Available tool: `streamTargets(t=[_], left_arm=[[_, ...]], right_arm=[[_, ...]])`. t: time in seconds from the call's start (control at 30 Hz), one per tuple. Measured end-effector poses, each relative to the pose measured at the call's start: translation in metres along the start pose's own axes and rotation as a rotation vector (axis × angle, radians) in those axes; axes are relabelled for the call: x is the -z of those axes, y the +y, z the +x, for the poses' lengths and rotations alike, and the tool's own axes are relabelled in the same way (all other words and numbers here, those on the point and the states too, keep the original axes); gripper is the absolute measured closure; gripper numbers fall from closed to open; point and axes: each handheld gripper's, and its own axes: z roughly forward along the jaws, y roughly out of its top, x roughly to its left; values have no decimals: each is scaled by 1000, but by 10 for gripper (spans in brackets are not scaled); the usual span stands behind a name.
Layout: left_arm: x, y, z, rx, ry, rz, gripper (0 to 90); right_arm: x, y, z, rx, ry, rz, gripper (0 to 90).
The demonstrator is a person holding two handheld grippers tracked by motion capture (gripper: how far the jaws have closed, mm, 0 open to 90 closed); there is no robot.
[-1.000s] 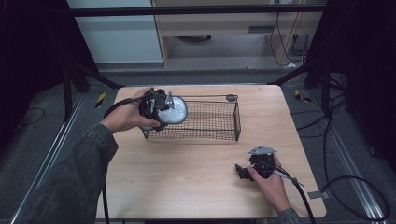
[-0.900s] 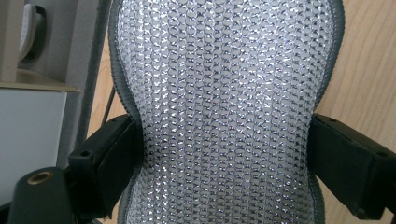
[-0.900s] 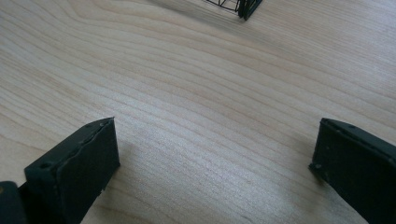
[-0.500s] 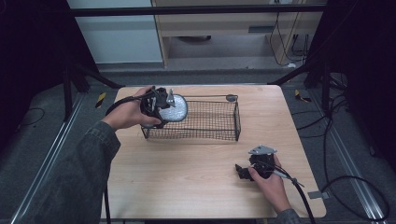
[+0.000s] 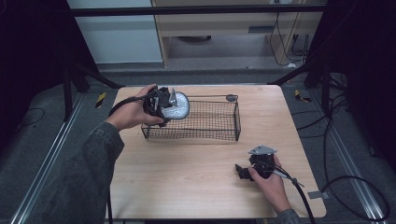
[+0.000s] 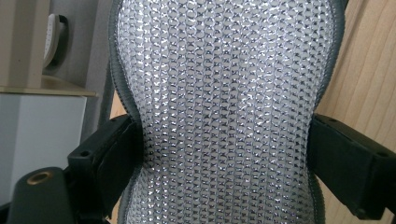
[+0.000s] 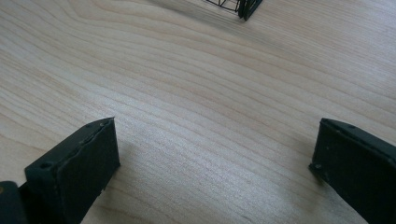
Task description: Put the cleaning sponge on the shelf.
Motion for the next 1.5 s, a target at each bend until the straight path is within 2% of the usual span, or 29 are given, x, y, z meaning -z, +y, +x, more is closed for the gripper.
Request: streamTargets(t=[0.3, 0.57, 0.87, 1.5], left_arm=[[-7, -1, 4, 13, 7, -15, 113], [-13, -1, 4, 16, 14, -5, 121], [-23, -1, 3, 10, -12, 4, 128], [-36, 3, 1, 3, -24, 1, 132]], right_arm=[[0, 0, 0, 0, 0, 0, 8], [0, 0, 0, 0, 0, 0, 8], [0, 0, 0, 1, 0, 1, 8], [0, 0, 0, -2, 2, 1, 9]])
